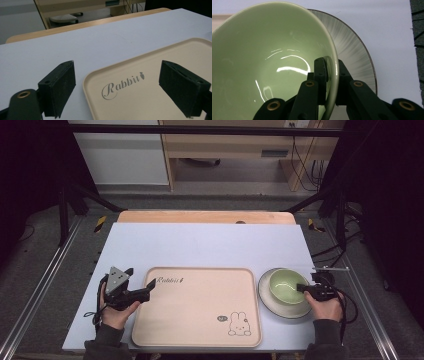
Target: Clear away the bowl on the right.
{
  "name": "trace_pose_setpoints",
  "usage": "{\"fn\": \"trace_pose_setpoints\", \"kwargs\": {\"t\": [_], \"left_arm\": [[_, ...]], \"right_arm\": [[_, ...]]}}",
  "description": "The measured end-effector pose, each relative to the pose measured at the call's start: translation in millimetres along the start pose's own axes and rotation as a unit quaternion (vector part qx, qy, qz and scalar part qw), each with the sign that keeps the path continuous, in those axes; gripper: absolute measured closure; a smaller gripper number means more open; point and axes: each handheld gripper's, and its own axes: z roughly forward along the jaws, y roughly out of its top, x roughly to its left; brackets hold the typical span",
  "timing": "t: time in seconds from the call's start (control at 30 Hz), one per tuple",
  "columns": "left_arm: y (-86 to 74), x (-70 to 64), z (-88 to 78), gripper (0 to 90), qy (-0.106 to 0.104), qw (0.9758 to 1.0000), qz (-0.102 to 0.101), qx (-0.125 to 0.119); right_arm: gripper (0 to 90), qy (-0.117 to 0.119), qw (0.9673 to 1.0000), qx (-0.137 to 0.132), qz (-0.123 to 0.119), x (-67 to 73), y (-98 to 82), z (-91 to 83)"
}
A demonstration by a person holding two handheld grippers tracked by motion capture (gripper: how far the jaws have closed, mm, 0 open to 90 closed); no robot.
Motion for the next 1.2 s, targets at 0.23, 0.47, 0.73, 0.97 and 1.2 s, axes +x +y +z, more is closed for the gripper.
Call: {"fn": "trace_pose_setpoints", "kwargs": {"t": [0.23, 0.47, 0.73, 0.97, 1.2], "left_arm": [[1.1, -0.6, -1.1, 13.4, -0.002, 1.0000, 0.002, -0.002], [1.5, -1.0, -1.3, 13.4, -0.002, 1.0000, 0.000, -0.005], [2.4, -1.4, -2.4, 13.4, -0.003, 1.0000, 0.002, -0.006], [2.4, -1.1, -2.6, 13.4, -0.003, 1.0000, 0.002, -0.006], [2.5, -0.9, -2.8, 13.4, -0.003, 1.0000, 0.002, -0.005]], "right_arm": [[83.6, -0.006, 0.9999, -0.009, -0.010, 3.4, 0.6, -2.8], [83.7, -0.019, 0.9995, -0.014, -0.019, 10.1, 2.0, -6.4], [83.5, -0.024, 0.9992, -0.020, -0.027, 15.8, 3.3, -10.8], [83.4, -0.024, 0.9988, -0.025, -0.034, 17.2, 3.4, -12.2], [83.2, -0.025, 0.9987, -0.027, -0.034, 19.8, 4.1, -14.1]]}}
